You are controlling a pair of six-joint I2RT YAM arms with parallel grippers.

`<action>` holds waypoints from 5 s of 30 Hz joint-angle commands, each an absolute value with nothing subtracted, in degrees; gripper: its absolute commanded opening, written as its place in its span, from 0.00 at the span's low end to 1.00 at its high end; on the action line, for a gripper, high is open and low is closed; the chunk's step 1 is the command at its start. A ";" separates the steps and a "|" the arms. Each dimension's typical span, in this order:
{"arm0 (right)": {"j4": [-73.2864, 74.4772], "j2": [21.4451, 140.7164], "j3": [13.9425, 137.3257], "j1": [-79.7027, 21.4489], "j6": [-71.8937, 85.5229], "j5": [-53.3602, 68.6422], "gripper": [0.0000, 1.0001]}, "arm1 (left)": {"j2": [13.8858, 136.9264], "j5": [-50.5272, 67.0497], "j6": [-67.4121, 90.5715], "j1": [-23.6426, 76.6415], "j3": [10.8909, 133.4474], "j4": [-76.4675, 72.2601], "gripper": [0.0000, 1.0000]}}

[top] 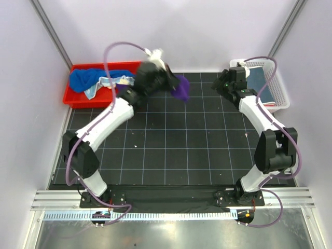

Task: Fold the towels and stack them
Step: Move the towel to the center of the board, then flatten out the crumpled towel

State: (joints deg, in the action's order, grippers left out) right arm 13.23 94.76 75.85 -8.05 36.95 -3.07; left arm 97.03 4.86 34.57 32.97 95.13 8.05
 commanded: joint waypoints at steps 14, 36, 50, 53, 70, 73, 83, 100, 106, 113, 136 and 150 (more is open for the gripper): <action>15.02 88.14 70.13 -10.01 30.95 -1.23 0.63 | 83.67 -3.78 49.39 65.20 60.03 8.44 0.00; 18.89 118.37 97.72 -27.77 19.87 2.46 0.63 | 75.86 -22.57 50.79 62.59 65.74 28.02 0.40; 22.67 139.64 120.05 -34.98 18.37 -7.47 0.61 | 88.49 -27.17 50.89 30.08 72.93 27.34 0.38; 25.21 142.46 123.13 -35.51 18.54 -8.96 0.58 | 94.73 -25.14 50.19 26.91 76.88 26.37 0.37; 15.56 123.51 94.34 -32.35 22.32 -19.60 0.01 | 116.63 -15.47 46.67 25.22 96.85 27.60 0.39; 14.41 120.24 89.67 -31.56 23.20 -20.48 0.01 | 119.96 -14.16 45.36 26.19 100.36 28.56 0.40; 12.23 115.67 82.80 -29.62 25.22 -20.92 0.01 | 129.80 -16.17 40.00 30.23 115.21 36.12 0.43; 4.40 113.20 74.27 -24.79 30.32 -13.54 0.01 | 144.05 -19.95 33.93 34.72 132.36 43.33 0.52; 2.55 113.73 73.13 -24.52 31.02 -12.04 0.01 | 145.72 -21.62 33.22 35.51 133.51 42.46 0.54; 1.67 113.64 72.16 -23.47 31.29 -11.43 0.01 | 145.99 -23.29 32.35 35.68 134.12 42.54 0.48; 0.35 112.94 70.58 -22.76 32.08 -9.49 0.01 | 148.09 -24.34 33.05 36.65 137.81 41.13 0.50; -1.32 113.12 69.96 -22.33 32.17 -9.40 0.01 | 150.38 -25.22 33.13 36.65 137.90 42.36 0.33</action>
